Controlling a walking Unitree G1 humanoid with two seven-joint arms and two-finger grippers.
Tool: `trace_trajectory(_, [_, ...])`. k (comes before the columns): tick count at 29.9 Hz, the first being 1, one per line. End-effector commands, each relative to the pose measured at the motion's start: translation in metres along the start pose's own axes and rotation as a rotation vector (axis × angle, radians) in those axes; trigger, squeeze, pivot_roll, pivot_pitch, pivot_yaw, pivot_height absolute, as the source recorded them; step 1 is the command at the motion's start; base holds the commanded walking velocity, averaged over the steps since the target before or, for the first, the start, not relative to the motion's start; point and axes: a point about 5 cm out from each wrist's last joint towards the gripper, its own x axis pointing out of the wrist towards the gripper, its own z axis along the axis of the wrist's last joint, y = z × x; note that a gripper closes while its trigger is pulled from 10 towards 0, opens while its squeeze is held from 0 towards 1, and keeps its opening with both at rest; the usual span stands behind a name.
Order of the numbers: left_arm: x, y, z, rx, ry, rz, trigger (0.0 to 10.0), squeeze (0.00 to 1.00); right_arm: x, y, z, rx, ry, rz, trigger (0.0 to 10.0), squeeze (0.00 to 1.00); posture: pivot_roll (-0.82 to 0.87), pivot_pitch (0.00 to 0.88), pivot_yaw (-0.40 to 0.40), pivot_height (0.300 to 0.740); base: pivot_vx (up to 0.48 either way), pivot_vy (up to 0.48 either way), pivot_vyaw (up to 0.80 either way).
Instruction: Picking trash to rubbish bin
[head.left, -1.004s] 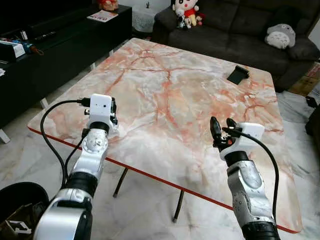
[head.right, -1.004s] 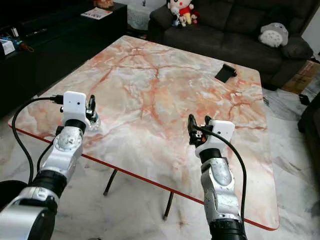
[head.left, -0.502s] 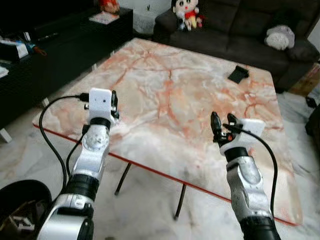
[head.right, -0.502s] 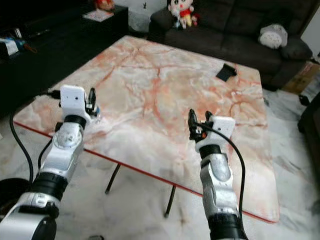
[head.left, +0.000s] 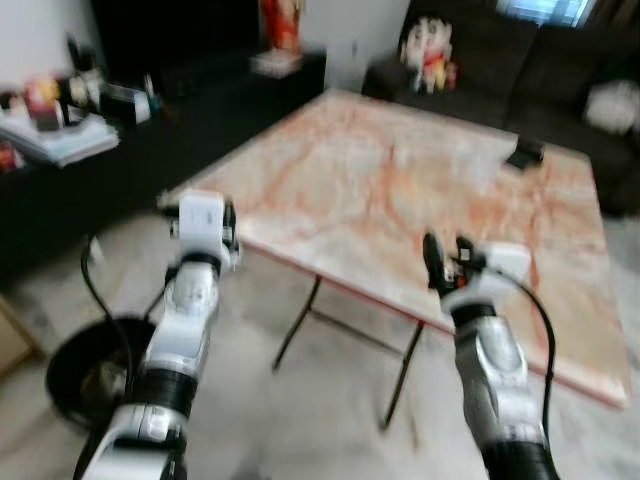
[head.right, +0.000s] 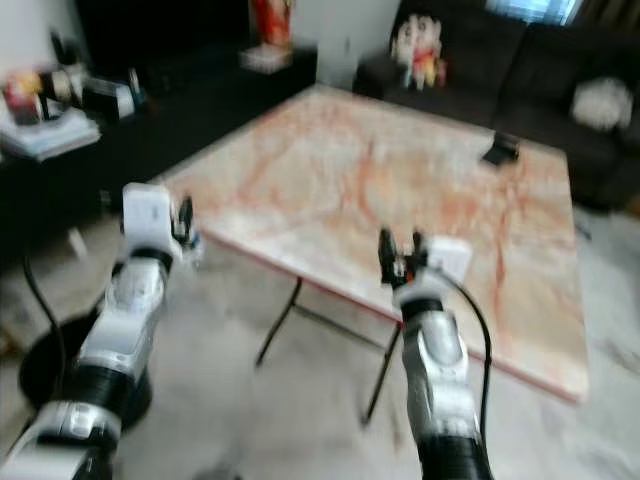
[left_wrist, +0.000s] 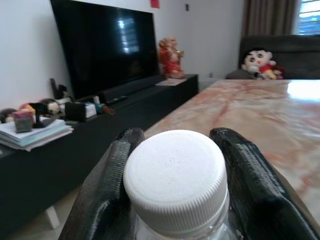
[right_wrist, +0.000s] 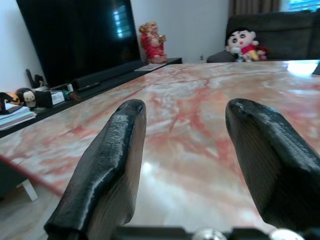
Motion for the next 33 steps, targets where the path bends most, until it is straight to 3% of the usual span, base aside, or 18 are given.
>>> trace_trajectory(1, [0.004,-0.009,0.013,0.001,-0.045,-0.035,10.0,0.0,0.001,-0.005,0.005,-0.014,-0.021,-0.015,10.0,0.0,0.09,0.0,-0.108,0.74,-0.285,0.0,0.0])
trace_trajectory(9, [-0.002,-0.013,0.002,0.006,0.01,-0.053,10.0,0.0,-0.006,-0.016,-0.008,-0.031,0.036,-0.036,10.0,0.0,0.08,0.0,-0.11,0.74,-0.279,0.0,0.0])
trace_trajectory(11, [-0.012,-0.015,-0.026,0.035,0.121,-0.068,10.0,0.0,-0.014,-0.028,-0.024,-0.047,0.111,-0.065,10.0,0.0,0.08,0.0,-0.116,0.74,0.0,0.0,0.0])
trace_trajectory(14, [-0.022,-0.018,-0.046,0.055,0.204,-0.098,10.0,0.0,-0.023,-0.039,-0.038,-0.059,0.17,-0.095,10.0,0.0,0.07,0.006,-0.118,0.74,0.0,0.0,0.0])
trace_trajectory(17, [-0.052,-0.019,-0.09,0.036,0.38,-0.119,10.0,0.0,-0.048,-0.062,-0.069,-0.064,0.332,-0.156,10.0,0.0,0.07,0.013,-0.125,0.74,0.0,0.0,0.0])
trace_trajectory(19, [-0.064,-0.019,-0.105,0.049,0.446,-0.12,10.0,0.0,-0.059,-0.07,-0.08,-0.034,0.386,-0.191,10.0,0.0,0.07,0.013,-0.125,0.74,0.0,0.0,0.0])
trace_trajectory(20, [-0.078,-0.018,-0.12,0.067,0.515,-0.128,10.0,0.0,-0.072,-0.079,-0.091,-0.022,0.452,-0.232,10.0,0.0,0.07,0.016,-0.13,0.74,0.0,0.0,0.0])
trace_trajectory(21, [-0.078,-0.018,-0.12,0.067,0.515,-0.128,10.0,0.0,-0.072,-0.079,-0.091,-0.022,0.452,-0.232,10.0,0.0,0.07,0.016,-0.13,0.74,0.0,0.0,0.0])
trace_trajectory(27, [-0.131,-0.017,-0.164,0.09,0.741,-0.156,10.0,0.0,-0.12,-0.101,-0.122,0.007,0.66,-0.356,10.0,0.0,0.06,0.021,-0.137,0.74,0.0,0.0,0.0])
trace_trajectory(28, [-0.131,-0.017,-0.164,0.09,0.741,-0.156,10.0,0.0,-0.12,-0.101,-0.122,0.007,0.66,-0.356,10.0,0.0,0.06,0.021,-0.137,0.74,0.0,0.0,0.0])
trace_trajectory(29, [-0.146,-0.017,-0.174,0.095,0.811,-0.166,10.0,0.0,-0.133,-0.102,-0.13,0.012,0.721,-0.378,10.0,0.0,0.06,0.021,-0.139,0.74,0.0,0.0,0.0])
trace_trajectory(33, [-0.168,-0.018,-0.186,0.103,0.903,-0.18,10.0,0.0,-0.149,-0.102,-0.14,0.016,0.8,-0.394,10.0,0.0,0.07,0.018,-0.142,0.74,0.0,0.0,0.0])
